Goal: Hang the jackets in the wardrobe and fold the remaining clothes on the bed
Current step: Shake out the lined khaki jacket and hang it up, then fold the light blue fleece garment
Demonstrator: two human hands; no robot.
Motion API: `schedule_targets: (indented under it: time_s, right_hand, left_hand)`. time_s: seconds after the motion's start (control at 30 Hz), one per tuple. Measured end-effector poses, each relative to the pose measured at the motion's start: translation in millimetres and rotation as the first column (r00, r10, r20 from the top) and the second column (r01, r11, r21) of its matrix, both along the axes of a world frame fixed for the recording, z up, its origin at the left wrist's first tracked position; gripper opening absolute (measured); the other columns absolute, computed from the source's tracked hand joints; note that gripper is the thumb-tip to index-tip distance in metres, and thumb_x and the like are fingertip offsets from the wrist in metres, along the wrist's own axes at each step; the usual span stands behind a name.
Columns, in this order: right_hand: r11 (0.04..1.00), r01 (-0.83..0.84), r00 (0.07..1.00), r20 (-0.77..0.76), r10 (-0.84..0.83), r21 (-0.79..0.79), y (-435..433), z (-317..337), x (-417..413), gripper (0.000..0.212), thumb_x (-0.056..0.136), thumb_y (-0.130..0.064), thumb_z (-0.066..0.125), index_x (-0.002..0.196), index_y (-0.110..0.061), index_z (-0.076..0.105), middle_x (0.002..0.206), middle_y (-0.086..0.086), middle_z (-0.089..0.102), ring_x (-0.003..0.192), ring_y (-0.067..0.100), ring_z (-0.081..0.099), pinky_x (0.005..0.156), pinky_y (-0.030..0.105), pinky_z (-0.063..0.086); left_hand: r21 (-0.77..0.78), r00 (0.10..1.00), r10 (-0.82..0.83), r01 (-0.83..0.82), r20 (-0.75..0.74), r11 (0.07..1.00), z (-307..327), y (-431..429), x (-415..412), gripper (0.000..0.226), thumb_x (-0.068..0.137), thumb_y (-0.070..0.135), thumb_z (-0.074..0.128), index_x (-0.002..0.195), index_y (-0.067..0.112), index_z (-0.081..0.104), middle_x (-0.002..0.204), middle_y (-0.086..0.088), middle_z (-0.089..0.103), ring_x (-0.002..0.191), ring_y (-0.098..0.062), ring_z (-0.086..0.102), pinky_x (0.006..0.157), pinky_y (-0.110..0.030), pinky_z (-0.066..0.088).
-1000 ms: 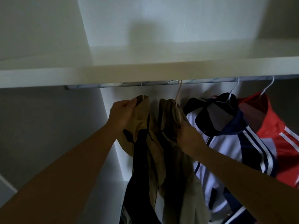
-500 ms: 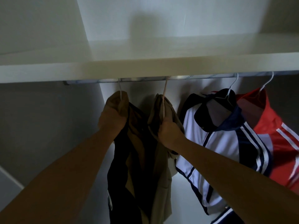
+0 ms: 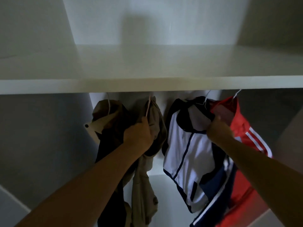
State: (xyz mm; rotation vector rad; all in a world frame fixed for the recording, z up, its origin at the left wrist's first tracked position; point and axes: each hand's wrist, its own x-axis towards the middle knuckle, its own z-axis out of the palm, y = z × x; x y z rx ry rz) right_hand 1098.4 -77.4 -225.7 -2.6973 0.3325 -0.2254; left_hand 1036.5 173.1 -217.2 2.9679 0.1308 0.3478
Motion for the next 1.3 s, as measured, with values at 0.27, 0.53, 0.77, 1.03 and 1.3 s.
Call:
schedule_targets:
  time_s: [0.27,0.53,0.77,1.03,1.3]
  right_hand:
    - [0.972,-0.174,0.985,0.024,0.173,0.156,-4.8,3.1,-32.7,0.061,0.098,-0.015,0.044,0.149,-0.002,0.013,0.132,0.026,0.049,0.116,0.041,0.053,0.095,0.047,0.043]
    - [0.846,-0.152,0.982,0.178,0.069,0.512,-22.5,-21.0,-212.9,0.053,0.089,-0.002,0.056,0.138,-0.011,0.038,0.12,0.007,0.052,0.109,0.028,0.055,0.09,0.038,0.047]
    - [0.671,0.094,0.954,0.126,-0.272,0.735,-54.9,-30.2,-394.8,0.034,0.091,0.001,0.051,0.11,-0.028,0.052,0.102,-0.008,0.063,0.08,0.002,0.062,0.063,0.013,0.048]
    - [0.426,0.342,0.708,0.067,-0.703,0.838,-126.0,-26.6,-620.4,0.025,0.095,-0.007,0.047,0.105,-0.026,0.059,0.093,-0.003,0.071,0.081,0.009,0.068,0.07,0.019,0.049]
    - [0.297,0.525,0.336,0.127,-0.933,0.797,-196.1,-21.2,-896.2,0.026,0.093,-0.001,0.047,0.098,-0.021,0.063,0.076,-0.003,0.071,0.068,0.011,0.066,0.068,0.019,0.052]
  left_hand:
    - [0.017,0.989,0.053,-0.051,-0.138,0.999,4.7,-35.4,-16.7,0.067,0.094,0.032,0.052,0.147,0.014,0.017,0.129,-0.011,0.05,0.106,-0.026,0.057,0.081,-0.033,0.046]
    - [-0.468,0.919,-0.38,0.381,0.1,0.797,-19.0,-65.4,-126.5,0.045,0.089,0.026,0.06,0.13,0.017,0.046,0.129,-0.003,0.047,0.118,-0.02,0.047,0.093,-0.031,0.042]
    - [-0.669,0.716,-0.681,0.583,0.153,0.462,-35.9,-140.1,-237.2,0.014,0.085,0.01,0.064,0.096,0.018,0.065,0.089,0.013,0.062,0.084,0.001,0.056,0.074,-0.005,0.038]
    - [-0.703,0.293,-0.951,0.697,0.1,0.14,-41.0,-273.2,-408.6,0.01,0.089,0.022,0.061,0.092,0.031,0.062,0.085,0.02,0.064,0.082,0.006,0.058,0.067,-0.006,0.042]
    - [-0.722,-0.139,-0.979,0.661,0.15,-0.204,-29.2,-422.6,-654.7,0.01,0.09,0.022,0.059,0.094,0.03,0.061,0.085,0.016,0.066,0.081,0.003,0.061,0.071,-0.014,0.049]
